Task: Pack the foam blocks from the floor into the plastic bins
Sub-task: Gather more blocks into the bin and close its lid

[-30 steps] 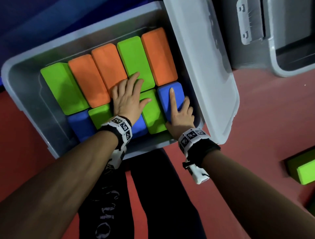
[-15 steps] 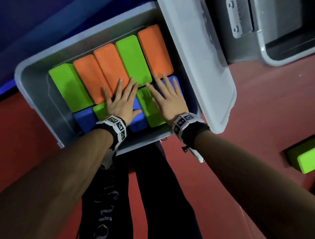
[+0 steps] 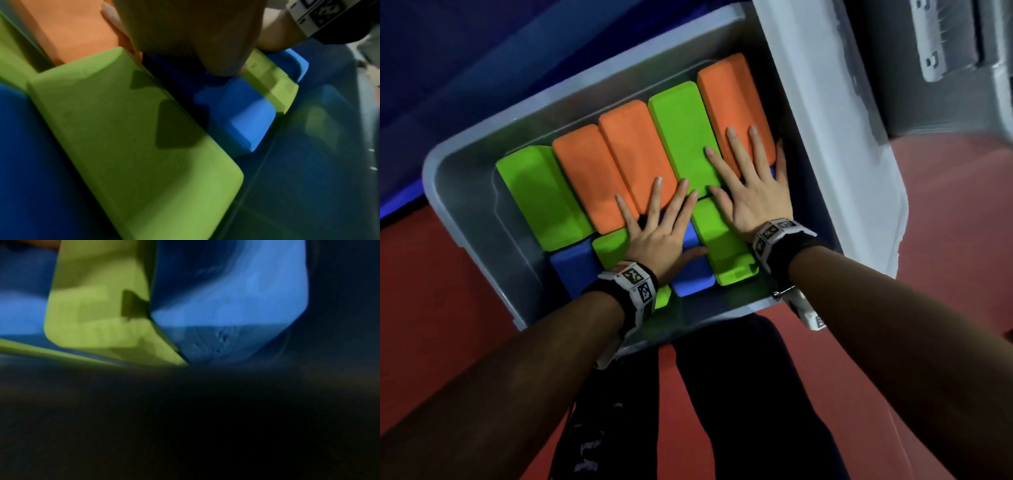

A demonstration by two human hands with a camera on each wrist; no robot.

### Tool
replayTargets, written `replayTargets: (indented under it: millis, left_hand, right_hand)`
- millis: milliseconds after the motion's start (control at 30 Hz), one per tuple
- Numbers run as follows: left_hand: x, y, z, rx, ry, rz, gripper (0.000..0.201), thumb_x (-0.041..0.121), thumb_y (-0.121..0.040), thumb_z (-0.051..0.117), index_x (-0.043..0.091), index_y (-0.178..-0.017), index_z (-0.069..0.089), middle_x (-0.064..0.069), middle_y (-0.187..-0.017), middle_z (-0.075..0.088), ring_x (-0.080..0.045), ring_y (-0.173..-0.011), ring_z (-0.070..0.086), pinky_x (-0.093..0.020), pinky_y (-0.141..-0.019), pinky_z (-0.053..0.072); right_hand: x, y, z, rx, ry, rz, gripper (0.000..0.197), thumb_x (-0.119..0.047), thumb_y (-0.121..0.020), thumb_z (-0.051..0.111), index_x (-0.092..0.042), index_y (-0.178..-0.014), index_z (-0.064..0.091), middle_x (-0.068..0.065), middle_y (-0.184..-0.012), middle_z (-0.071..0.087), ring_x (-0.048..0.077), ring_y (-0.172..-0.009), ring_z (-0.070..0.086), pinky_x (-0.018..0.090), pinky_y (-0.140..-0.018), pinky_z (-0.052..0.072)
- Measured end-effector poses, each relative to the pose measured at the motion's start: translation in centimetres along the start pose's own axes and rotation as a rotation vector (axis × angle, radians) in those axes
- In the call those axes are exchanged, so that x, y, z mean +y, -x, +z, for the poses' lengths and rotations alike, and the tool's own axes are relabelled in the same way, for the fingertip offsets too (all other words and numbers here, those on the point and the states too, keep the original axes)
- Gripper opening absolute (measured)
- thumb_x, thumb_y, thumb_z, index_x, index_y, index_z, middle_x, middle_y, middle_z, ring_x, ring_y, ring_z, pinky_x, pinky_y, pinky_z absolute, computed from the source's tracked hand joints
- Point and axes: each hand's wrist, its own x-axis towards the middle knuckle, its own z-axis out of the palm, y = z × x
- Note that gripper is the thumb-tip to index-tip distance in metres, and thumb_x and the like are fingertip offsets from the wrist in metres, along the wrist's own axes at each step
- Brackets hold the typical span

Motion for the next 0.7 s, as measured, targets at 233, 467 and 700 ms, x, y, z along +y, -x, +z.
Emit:
replayTargets:
  millis: [233, 467, 700]
  left_hand:
    - [0.2, 0.3, -1.8, -0.136, 0.065, -0.032, 0.097, 0.079, -0.078, 0.019, 0.018, -0.153, 0.011, 0.002, -0.161, 0.007, -0.034, -0.147, 0.003, -0.08, -0.098, 0.009]
    - [-0.7, 0.4, -3.8, -0.279, 0.08, -0.03, 0.108, 0.073, -0.074, 0.053, 0.029, -0.151, -0.009, 0.013, -0.158, -0.02, -0.022, -0.146, -0.02, -0.079, -0.1, 0.006]
    - [-0.4, 0.2, -3.3, -0.287, 0.016, -0.041, 0.119, 0.07, -0.063, 0.066, 0.026, -0.153, 0.001, 0.008, -0.16, -0.008, -0.027, -0.147, -0.011, -0.084, -0.093, 0.012]
  right_hand:
    - [-0.4, -0.5, -1.9, -0.194, 0.0, 0.022, 0.058, -0.057, -0.097, 0.025, -0.031, -0.149, 0.024, 0.007, -0.156, 0.023, 0.035, -0.143, 0.02, 0.064, -0.109, 0.018]
    - [0.6, -1.1, -5.8, -0.592, 0.018, -0.059, 0.122, -0.062, -0.067, 0.069, -0.014, -0.151, -0.006, 0.011, -0.158, -0.012, 0.034, -0.145, -0.01, 0.058, -0.115, 0.003]
    - [1.3, -0.3, -5.6, -0.649, 0.116, -0.109, 0.145, -0.053, -0.052, 0.083, -0.004, -0.148, -0.014, 0.011, -0.158, -0.013, 0.031, -0.146, -0.01, 0.048, -0.118, 0.002]
